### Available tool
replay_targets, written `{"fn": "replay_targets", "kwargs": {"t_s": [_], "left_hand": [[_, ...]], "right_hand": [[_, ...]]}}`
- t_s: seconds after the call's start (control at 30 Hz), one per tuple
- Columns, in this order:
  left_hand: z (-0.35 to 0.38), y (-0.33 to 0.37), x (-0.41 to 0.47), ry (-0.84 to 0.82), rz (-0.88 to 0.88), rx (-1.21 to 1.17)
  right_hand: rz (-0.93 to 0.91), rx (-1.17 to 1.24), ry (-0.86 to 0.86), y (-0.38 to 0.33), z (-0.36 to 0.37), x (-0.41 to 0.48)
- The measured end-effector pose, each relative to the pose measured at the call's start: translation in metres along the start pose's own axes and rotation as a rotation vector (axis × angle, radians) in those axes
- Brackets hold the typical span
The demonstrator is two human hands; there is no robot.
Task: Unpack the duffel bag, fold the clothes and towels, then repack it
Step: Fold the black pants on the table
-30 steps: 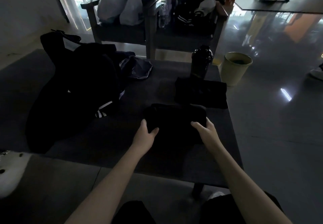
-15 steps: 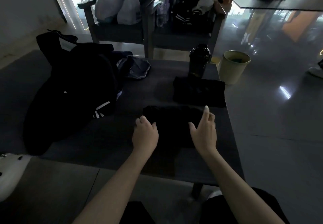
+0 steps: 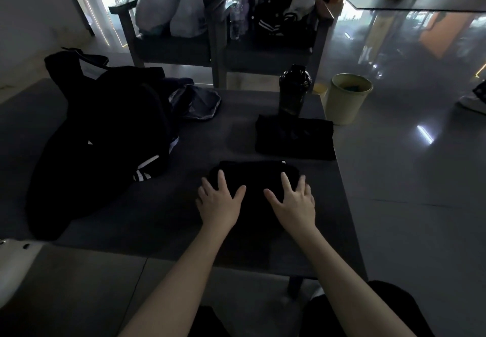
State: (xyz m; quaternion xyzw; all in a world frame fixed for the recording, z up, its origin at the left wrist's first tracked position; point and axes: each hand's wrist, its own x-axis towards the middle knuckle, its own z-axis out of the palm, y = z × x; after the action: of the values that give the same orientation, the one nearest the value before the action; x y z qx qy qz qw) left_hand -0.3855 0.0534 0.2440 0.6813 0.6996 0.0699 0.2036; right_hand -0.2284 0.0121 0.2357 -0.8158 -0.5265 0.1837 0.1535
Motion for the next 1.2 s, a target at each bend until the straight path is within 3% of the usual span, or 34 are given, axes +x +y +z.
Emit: {"fn": "replay_targets", "kwargs": {"t_s": [0.1,0.27,0.4,0.5,0.7,1.2], "left_hand": [[-0.008,0.007,0.0,-0.012,-0.043,-0.017],[-0.023,0.014,0.017,-0.157,-0.121,-0.299],[-0.028,0.016,0.011,-0.104,-0.06,-0.416],[-0.034,0.022,0.007,-0.011,0.065,-0.473],[-0.054,0.055,0.025,0.065,0.28,-0.628],[-0.015,0.149,0.144,-0.047,0.325,-0.531]], "right_hand": [[0.033,0.016,-0.011,-0.007,-0.005,-0.006],[0.091,0.436,-0.108,-0.011,-0.023,0.004],[0.089,0.714,-0.152,-0.004,-0.026,0.006],[0.04,0.81,-0.088,-0.002,-0.031,0.004],[-0.091,0.762,0.117,0.0,-0.067,0.032],[-0.016,0.331,0.25,0.027,-0.094,0.161]]}}
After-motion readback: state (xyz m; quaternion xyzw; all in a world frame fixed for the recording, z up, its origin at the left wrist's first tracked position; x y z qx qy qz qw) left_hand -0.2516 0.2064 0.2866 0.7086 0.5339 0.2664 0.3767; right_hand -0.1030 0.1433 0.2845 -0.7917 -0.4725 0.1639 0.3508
